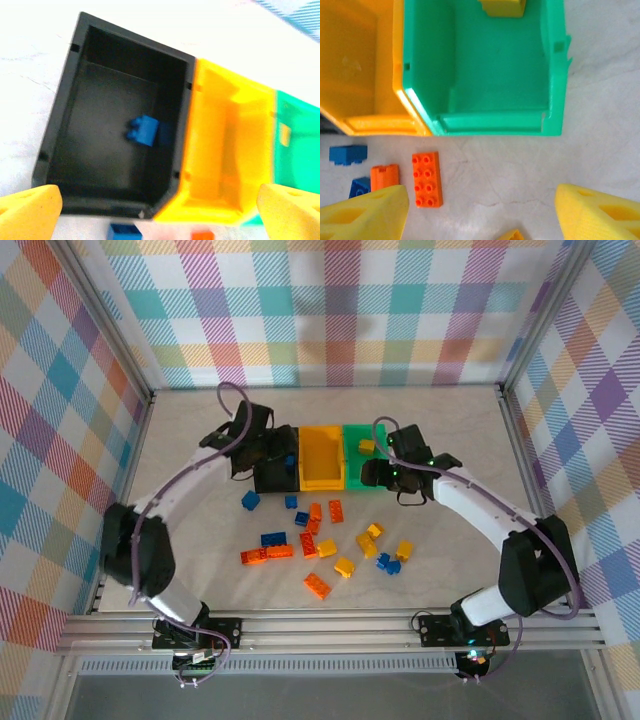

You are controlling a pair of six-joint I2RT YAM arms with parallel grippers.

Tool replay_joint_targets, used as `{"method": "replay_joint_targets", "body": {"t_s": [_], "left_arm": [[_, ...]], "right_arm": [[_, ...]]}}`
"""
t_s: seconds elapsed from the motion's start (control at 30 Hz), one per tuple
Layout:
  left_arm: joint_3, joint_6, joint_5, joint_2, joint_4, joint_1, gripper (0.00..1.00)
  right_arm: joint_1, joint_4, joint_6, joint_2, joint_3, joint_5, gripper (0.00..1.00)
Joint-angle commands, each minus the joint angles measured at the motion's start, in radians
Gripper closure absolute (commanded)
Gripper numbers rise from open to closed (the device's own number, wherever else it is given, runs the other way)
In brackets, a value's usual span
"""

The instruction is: Sort the legos into containers by color

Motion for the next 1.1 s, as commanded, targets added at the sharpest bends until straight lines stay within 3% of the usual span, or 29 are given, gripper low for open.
{"method": "replay_joint_targets", "body": {"t_s": [0.0, 0.27, 0.5, 0.9, 1.07], "left_arm": [[-0.122, -0.041, 0.062, -0.120, 0.056, -0.030, 0.00], [-0.439, -0.079, 0.097, -0.376, 0.073, -0.039, 0.00], [-0.606, -0.097, 0.054, -0.583, 0.054, -0.039, 0.00], [-0.624, -0.088, 0.032, -0.618, 0.009, -0.018, 0.00], [-0.623, -0.088, 0.038, -0.619, 0.010, -0.008, 0.00]], "right_arm": [[0.054, -0.074, -0.019, -0.028, -0.031, -0.053, 0.24], [0.272, -0.095, -0.059, -0.014, -0.072, -0.129, 0.29], [0.447, -0.111, -0.070, 0.110, -0.021, -0.081, 0.22], [0.503, -0.081, -0.048, 0.306, 0.074, 0.034, 0.22], [0.502, -0.100, -0.056, 0.347, 0.090, 0.059, 0.30]]}}
